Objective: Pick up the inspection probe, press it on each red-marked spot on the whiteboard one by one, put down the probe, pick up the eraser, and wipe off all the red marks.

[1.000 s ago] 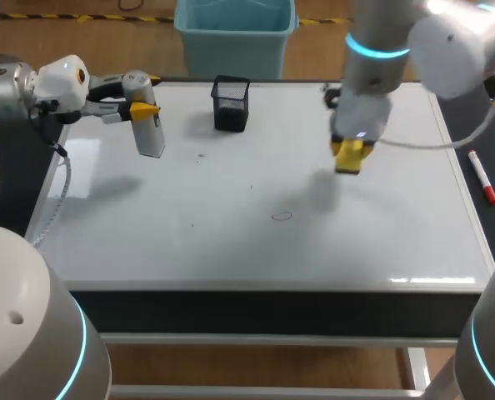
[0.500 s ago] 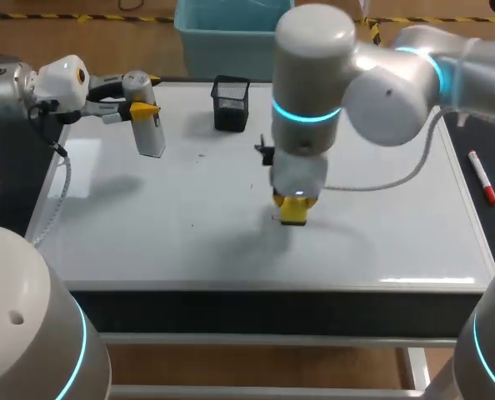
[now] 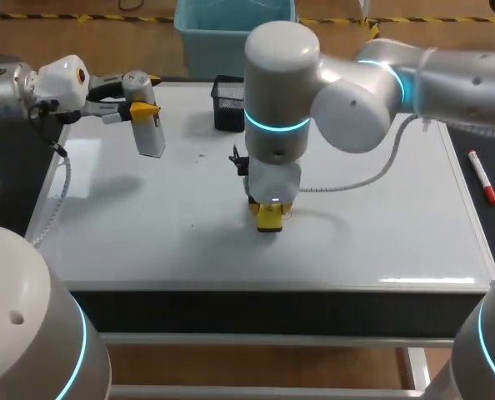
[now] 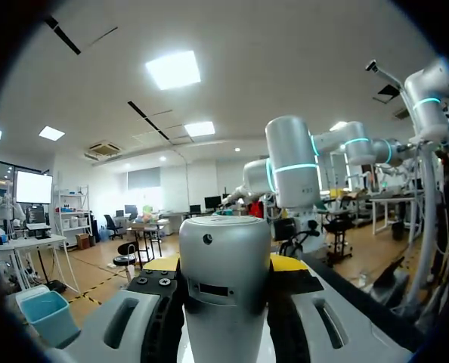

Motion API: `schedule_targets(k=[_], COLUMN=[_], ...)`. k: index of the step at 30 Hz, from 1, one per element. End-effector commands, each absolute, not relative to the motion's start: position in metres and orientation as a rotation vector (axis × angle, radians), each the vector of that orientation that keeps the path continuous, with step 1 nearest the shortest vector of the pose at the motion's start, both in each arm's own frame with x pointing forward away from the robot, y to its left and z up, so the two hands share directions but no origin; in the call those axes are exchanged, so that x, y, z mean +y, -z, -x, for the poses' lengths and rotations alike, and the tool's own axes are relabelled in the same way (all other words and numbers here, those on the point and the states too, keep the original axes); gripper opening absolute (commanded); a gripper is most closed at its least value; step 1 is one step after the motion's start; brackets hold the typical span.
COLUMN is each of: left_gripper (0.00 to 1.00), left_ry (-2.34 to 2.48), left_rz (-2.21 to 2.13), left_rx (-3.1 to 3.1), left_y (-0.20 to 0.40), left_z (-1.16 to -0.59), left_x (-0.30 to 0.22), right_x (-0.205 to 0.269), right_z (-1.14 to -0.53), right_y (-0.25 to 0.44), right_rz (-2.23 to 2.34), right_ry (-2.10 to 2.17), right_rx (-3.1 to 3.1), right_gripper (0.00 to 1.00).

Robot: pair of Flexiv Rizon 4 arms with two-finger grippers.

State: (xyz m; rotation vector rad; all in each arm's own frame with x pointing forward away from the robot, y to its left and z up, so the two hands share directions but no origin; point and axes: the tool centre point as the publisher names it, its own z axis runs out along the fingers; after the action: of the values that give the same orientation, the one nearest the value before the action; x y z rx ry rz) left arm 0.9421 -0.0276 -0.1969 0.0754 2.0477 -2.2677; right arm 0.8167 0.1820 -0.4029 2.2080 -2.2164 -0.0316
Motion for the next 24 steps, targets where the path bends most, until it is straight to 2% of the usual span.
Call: schedule_targets(k=[1, 12, 24], left_gripper=[0.00, 0.00, 0.00], left_ry=[2.267, 2.267, 2.267], left_rz=[-0.076, -0.076, -0.076], left_rx=[2.045, 2.045, 2.045], left_y=[0.196, 0.196, 0.196], left_z=[-0.942, -0.942, -0.942], left_x=[-0.028, -0.028, -0.028], right_x=[0.184, 0.177, 0.144], right_z=[-0.817, -0.819, -0.822], right_y=[0.411, 0.416, 0.423], right_rz=[-2.212, -2.220, -2.135], right_ry=[0.042, 0.059, 0.041], right_rx=[-2.209, -2.202, -2.259], right_gripper=[0.00, 0.00, 0.00])
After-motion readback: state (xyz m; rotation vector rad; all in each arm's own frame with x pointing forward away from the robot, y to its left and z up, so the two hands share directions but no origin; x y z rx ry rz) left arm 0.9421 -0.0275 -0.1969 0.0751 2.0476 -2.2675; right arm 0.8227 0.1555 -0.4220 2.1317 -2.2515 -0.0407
